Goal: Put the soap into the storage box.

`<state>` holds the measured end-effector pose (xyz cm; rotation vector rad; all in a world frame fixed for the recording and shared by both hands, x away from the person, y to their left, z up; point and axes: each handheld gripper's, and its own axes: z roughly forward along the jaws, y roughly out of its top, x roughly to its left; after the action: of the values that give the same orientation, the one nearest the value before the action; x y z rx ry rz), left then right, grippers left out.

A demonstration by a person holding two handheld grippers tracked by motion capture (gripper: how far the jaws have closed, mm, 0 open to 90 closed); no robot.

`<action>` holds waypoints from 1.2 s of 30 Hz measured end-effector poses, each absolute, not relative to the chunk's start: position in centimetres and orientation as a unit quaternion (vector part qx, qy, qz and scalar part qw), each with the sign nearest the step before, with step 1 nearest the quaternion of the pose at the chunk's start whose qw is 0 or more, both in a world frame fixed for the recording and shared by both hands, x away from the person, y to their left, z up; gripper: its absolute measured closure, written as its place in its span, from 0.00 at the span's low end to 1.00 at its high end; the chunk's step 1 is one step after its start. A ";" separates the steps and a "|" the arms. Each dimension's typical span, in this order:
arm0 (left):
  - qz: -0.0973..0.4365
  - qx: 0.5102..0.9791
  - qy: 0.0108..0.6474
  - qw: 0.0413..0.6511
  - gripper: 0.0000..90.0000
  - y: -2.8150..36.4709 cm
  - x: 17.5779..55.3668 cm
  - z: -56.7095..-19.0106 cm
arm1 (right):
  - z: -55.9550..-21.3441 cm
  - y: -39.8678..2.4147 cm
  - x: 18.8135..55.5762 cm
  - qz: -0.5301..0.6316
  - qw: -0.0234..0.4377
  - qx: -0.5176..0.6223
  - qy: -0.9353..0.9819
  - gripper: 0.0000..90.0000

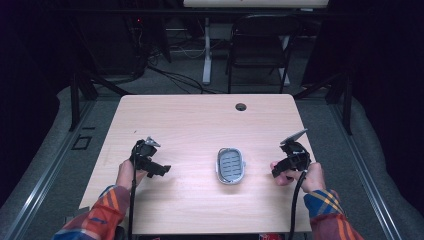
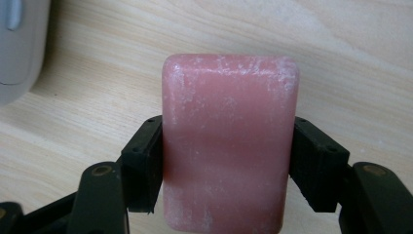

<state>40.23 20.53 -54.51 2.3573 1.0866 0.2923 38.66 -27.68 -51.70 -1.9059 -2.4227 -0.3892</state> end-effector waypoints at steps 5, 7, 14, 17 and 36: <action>0.114 0.870 0.402 0.260 0.00 20.6 40.0 -54.4 | -51.3 -26.7 39.0 -0.126 0.017 -0.602 -0.789 0.40; 0.110 0.871 0.402 0.261 0.00 20.8 40.0 -54.4 | -51.2 -26.2 39.2 -0.137 0.012 -0.601 -0.787 0.40; 0.121 0.871 0.403 0.255 0.00 20.7 39.9 -54.4 | -50.5 -25.3 39.7 -0.130 0.010 -0.587 -0.799 0.40; 0.121 0.872 0.400 0.253 0.00 20.5 39.9 -54.4 | -50.0 -25.2 40.0 -0.129 0.011 -0.586 -0.800 0.40; 0.124 0.873 0.398 0.252 0.00 20.6 39.8 -54.3 | -47.3 -23.3 41.1 -0.115 -0.004 -0.567 -0.816 0.40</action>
<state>39.83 20.60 -54.34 2.3755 1.0840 0.3367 41.06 -23.32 -47.27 -1.7850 -2.5698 -0.3612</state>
